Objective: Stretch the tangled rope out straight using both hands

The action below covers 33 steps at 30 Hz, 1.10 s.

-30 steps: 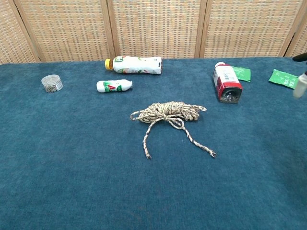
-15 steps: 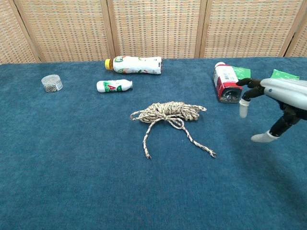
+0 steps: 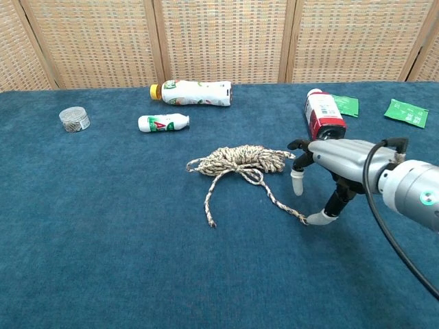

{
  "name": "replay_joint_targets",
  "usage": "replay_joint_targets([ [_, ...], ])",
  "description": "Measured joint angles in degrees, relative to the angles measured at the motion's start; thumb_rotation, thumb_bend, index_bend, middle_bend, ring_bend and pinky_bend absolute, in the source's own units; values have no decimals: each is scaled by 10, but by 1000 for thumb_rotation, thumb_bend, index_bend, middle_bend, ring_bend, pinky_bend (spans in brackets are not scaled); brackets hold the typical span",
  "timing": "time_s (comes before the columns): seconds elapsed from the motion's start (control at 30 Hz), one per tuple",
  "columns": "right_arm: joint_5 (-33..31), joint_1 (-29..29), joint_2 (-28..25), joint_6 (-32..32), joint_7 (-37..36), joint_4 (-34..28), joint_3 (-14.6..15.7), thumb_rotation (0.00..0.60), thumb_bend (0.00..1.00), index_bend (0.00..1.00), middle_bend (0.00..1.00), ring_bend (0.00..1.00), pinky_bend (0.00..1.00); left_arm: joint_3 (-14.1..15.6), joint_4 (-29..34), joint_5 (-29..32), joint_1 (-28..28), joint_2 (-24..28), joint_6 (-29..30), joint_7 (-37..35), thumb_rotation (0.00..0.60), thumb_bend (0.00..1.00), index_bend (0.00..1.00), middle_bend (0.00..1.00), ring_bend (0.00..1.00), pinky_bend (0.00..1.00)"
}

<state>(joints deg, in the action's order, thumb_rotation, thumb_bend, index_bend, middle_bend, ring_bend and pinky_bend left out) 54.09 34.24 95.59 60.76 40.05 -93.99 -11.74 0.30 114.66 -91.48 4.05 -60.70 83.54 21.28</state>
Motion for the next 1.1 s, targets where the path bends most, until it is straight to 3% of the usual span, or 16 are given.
replay_joint_targets([
  [0.47, -52, 32, 66, 24, 20, 67, -3, 600, 182, 473, 0, 0, 0, 0, 1, 7, 3, -2, -3, 5, 600, 0, 0, 0, 0, 0],
  [1.1, -28, 39, 71, 45, 23, 126, 15, 600, 219, 476, 0, 0, 0, 0, 2, 14, 6, -5, -3, 10, 600, 0, 0, 0, 0, 0],
])
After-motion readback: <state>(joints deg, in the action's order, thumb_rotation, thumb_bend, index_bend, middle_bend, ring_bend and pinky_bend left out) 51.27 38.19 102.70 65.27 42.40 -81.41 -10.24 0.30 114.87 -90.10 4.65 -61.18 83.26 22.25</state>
